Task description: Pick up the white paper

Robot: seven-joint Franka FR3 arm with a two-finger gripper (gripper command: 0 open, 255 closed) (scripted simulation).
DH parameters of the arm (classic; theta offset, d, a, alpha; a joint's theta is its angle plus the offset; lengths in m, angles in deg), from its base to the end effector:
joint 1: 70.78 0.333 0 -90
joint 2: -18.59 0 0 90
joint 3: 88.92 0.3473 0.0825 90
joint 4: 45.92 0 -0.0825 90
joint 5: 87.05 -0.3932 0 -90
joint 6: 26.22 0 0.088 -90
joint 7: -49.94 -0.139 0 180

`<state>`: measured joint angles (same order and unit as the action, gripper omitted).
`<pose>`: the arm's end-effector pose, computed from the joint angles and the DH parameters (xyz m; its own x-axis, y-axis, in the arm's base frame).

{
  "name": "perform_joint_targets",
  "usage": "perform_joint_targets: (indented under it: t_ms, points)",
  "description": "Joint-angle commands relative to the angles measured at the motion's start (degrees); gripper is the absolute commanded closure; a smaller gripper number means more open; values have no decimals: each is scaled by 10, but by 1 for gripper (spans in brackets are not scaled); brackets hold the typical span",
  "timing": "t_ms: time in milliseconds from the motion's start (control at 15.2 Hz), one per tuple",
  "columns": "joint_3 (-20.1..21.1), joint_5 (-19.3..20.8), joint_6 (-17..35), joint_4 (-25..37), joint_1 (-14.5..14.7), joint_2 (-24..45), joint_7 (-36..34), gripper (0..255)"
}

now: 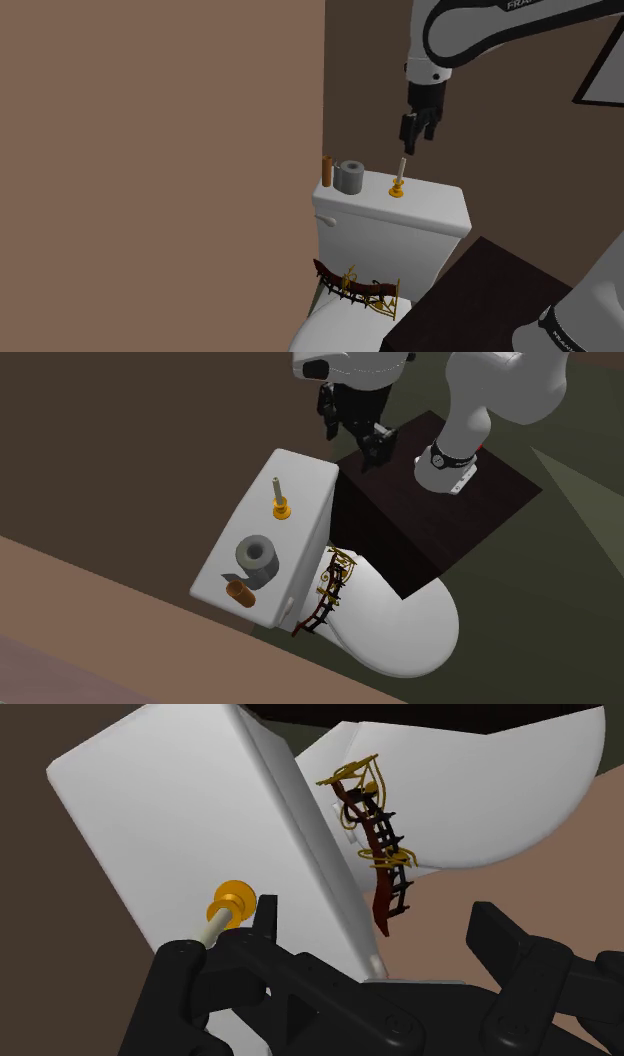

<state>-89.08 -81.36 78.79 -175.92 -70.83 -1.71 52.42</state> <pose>0.4314 -0.0127 0.4873 0.9941 0.0653 -0.0869 0.0730 -0.9934 0.0887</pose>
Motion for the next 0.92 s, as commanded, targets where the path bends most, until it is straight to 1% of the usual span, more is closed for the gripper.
perform_joint_targets:
  t_ms: [0, 462, 858]
  points:
    - [-1, -3, 32, 13, 1, 39, 1, 0]
    - [-6, -16, 112, 94, 2, 182, 16, 0]
    - [-6, -31, 153, 194, 1, 308, 30, 0]
